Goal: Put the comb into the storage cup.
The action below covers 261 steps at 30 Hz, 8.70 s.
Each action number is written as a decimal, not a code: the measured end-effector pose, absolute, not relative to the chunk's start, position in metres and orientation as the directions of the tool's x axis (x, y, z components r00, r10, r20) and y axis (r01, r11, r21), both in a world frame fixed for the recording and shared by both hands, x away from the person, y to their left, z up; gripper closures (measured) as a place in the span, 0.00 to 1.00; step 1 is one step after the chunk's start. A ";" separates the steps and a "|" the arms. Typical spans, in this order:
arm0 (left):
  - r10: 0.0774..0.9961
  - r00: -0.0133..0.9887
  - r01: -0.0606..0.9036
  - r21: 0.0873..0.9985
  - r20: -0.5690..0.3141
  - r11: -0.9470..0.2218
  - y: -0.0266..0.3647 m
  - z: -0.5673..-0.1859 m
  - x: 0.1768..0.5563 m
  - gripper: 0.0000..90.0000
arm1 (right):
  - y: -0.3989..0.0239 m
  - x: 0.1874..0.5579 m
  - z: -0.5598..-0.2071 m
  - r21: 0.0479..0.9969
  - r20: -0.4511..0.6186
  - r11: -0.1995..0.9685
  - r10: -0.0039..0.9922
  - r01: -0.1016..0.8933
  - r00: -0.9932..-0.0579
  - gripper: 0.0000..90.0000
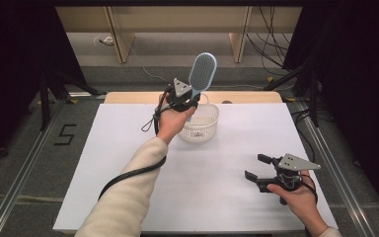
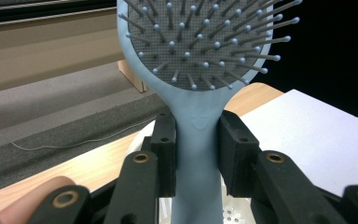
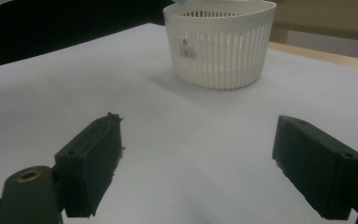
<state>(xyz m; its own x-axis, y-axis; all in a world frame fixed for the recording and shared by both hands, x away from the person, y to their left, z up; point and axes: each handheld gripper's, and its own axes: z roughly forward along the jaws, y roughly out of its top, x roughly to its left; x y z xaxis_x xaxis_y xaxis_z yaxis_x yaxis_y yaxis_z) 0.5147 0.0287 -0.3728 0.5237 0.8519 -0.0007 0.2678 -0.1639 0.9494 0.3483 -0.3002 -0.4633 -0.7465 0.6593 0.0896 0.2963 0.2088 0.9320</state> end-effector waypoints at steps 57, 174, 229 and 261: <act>0.841 0.541 0.272 0.944 0.012 -0.189 0.020 -0.390 0.521 0.77 | -0.301 0.349 -0.463 0.931 0.090 0.209 0.660 0.297 -0.745 0.19; 0.805 0.588 0.359 0.864 0.083 -0.351 0.028 -0.417 0.522 0.34 | -0.302 0.349 -0.464 0.929 0.098 0.207 0.660 0.306 -0.745 0.19; 0.785 0.617 0.343 0.880 0.054 -0.330 0.105 -0.423 0.423 0.00 | -0.306 0.351 -0.465 0.930 0.105 0.191 0.680 0.313 -0.726 0.19; 0.744 0.665 0.331 0.868 0.062 -0.369 0.131 -0.454 0.358 0.00 | -0.312 0.344 -0.464 0.931 0.099 0.185 0.700 0.314 -0.707 0.18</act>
